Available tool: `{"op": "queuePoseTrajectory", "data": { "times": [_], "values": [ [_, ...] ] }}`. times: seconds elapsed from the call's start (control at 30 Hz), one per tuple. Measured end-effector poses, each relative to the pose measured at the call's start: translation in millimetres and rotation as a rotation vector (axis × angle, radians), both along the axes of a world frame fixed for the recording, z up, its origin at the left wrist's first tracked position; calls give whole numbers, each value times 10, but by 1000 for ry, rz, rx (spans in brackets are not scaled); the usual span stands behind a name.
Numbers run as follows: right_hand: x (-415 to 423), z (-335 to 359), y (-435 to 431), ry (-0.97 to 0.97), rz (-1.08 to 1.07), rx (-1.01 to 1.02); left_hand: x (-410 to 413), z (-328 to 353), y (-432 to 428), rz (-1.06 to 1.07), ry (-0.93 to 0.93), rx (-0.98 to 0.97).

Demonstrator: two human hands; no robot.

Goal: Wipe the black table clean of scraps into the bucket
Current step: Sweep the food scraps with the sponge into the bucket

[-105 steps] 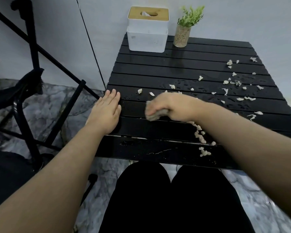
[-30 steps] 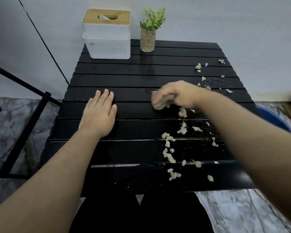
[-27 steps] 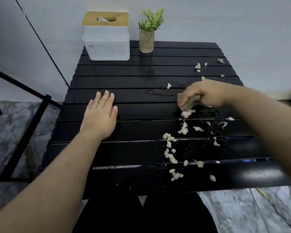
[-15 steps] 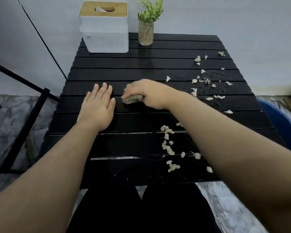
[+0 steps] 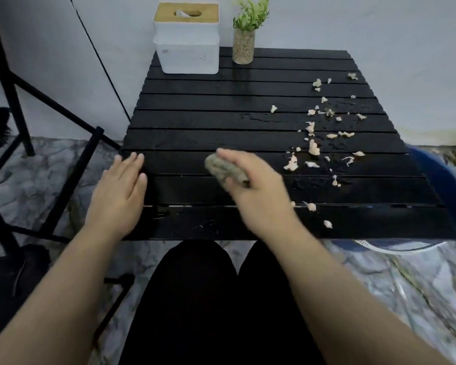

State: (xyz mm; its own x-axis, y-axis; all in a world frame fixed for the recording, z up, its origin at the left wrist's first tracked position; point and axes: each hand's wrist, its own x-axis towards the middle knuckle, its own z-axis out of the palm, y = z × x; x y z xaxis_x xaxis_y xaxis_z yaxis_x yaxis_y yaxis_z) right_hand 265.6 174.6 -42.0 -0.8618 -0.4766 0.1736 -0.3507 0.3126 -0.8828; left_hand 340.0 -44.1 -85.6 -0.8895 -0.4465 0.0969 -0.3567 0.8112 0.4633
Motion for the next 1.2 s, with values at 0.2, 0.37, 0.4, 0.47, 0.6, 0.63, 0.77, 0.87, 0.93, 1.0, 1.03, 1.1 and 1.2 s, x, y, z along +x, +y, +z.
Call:
{"op": "queuePoseTrajectory", "data": {
  "times": [0.2, 0.37, 0.4, 0.47, 0.6, 0.63, 0.77, 0.87, 0.93, 1.0, 1.03, 1.1, 1.2],
  "values": [
    [756, -479, -454, 400, 116, 480, 130, -198, -17, -40, -167, -171],
    [370, -538, 20, 422, 53, 563, 146, -199, -18, -39, -160, -191],
    [255, -540, 189, 419, -22, 579, 142, -192, -18, -37, -167, -186],
    [28, -545, 542, 397, -150, 594, 136, -172, -14, -28, -199, -165],
    [-210, -442, 863, 286, -339, 491, 34, -69, 182, 4, -188, -124],
    [-178, -402, 837, 289, -387, 434, -32, -42, 302, -28, -147, -114],
    [205, -364, 547, 468, -176, 366, -383, 9, 795, -144, -47, -40],
    [354, -479, 577, 445, -24, 514, -639, -6, 998, -174, -74, -85],
    [248, -532, 762, 445, -51, 522, -788, -31, 1093, -194, -102, -119],
    [113, -554, 980, 436, -116, 474, -878, -73, 1185, -209, -156, -139],
    [28, -557, 1098, 432, -143, 454, -894, -98, 1217, -211, -182, -153],
    [-176, -537, 1317, 426, -160, 459, -893, -135, 1247, -209, -207, -184],
    [-507, -474, 1490, 367, -216, 485, -883, -172, 1238, -205, -202, -199]
  ]
}}
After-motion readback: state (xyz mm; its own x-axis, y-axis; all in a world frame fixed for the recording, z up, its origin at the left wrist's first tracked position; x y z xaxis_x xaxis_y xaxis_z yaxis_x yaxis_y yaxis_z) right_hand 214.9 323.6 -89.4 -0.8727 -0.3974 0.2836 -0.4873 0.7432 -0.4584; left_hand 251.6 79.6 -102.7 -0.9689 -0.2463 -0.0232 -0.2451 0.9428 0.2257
